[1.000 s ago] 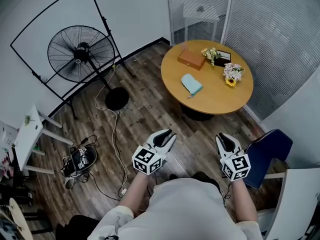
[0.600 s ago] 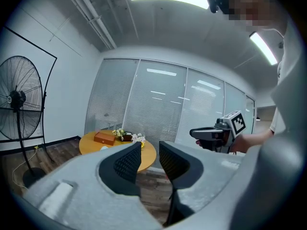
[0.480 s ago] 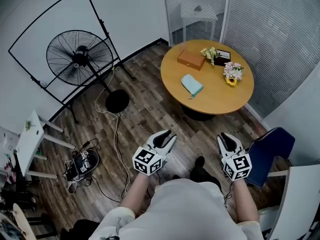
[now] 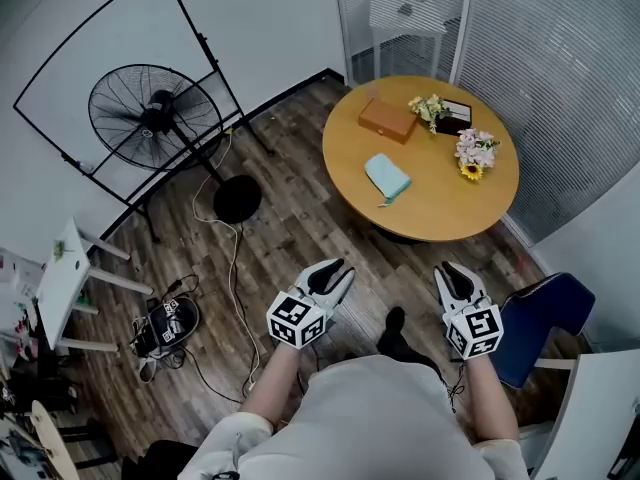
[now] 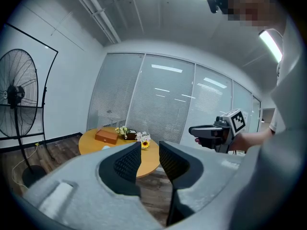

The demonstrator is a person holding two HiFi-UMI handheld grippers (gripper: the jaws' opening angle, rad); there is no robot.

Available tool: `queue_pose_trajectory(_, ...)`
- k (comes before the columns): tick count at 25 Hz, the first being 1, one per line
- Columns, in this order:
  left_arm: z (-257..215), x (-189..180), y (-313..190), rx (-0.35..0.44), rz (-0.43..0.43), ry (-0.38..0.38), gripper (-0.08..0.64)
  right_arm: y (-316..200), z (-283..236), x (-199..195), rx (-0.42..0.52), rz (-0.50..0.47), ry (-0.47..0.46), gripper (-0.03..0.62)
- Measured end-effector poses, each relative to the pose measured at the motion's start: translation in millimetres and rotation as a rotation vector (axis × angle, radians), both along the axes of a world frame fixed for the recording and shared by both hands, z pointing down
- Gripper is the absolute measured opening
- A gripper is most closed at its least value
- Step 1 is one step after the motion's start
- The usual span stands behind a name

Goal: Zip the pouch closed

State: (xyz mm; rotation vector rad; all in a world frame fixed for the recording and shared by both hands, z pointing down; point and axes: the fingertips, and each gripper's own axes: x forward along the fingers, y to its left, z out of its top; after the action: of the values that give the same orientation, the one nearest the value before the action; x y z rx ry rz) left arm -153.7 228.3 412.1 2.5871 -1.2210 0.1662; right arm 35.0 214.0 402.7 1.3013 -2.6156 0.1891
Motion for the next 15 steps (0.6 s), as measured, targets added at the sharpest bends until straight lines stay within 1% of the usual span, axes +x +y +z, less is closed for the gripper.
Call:
queue_pose_trajectory(3, -0.5, 8.9, -32.3, 0.001, 0.002, -0.007, 0.115, -36.0, 1.2, 9.3, -0.006, -0.003, -0.009, 0.067)
queue_pose_trajectory(7, 0.9, 17.8, -75.8, -0.008, -0.015, -0.008, 0.115, -81.3, 7.9, 19.7, -0.025, -0.017, -0.013, 0.067)
queue_pose_trajectory(15, 12.0, 44.9, -144.5, -0.037, -0.061, -0.028, 0.115, -156.3, 24.7, 40.4, -0.064, -0.081, -0.021, 0.067)
